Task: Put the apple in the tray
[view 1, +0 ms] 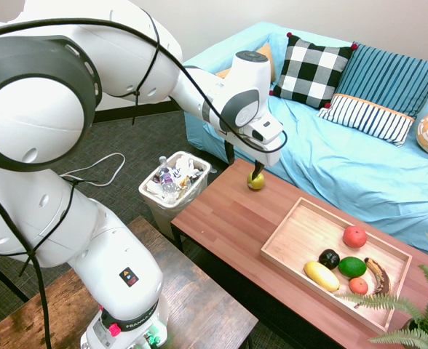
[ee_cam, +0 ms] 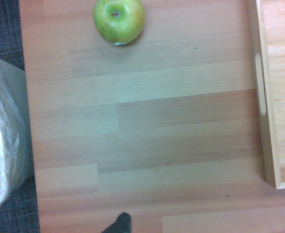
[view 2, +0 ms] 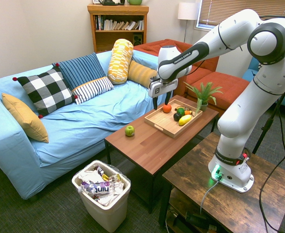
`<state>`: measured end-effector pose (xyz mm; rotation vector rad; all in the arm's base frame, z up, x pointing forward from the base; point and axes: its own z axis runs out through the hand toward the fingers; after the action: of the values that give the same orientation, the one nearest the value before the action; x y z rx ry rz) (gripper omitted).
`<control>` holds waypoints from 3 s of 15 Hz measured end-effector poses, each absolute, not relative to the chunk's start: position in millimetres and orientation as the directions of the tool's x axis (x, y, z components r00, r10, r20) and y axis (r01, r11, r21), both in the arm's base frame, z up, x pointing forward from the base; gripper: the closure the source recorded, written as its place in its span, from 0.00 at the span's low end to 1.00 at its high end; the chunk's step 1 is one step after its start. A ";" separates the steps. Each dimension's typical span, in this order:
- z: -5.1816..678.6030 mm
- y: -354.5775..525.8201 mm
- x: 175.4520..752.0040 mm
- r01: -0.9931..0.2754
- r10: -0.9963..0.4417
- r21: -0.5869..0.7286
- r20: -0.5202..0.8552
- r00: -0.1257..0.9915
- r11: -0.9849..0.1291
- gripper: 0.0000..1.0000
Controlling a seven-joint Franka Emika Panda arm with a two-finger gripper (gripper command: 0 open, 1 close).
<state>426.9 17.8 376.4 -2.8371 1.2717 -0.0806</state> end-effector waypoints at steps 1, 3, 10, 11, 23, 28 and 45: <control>376.3 17.9 427.7 -0.745 -0.746 -0.050 0.034 0.665 -0.666 0.00; 371.2 27.4 429.8 -0.751 -0.752 -0.053 0.043 0.657 -0.659 0.00; 312.6 111.0 518.2 -0.802 -0.801 -0.055 0.114 0.587 -0.595 0.00; 298.7 115.6 537.3 -0.811 -0.810 -0.048 0.110 0.576 -0.583 0.00; 168.7 105.2 635.3 -0.873 -0.870 0.030 0.067 0.488 -0.487 0.00; 128.3 103.8 648.5 -0.878 -0.877 0.049 0.043 0.479 -0.477 0.00; 160.7 65.3 684.4 -0.909 -0.908 0.043 0.046 0.417 -0.415 1.00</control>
<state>684.4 65.3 160.7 -2.6955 1.7302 -0.0253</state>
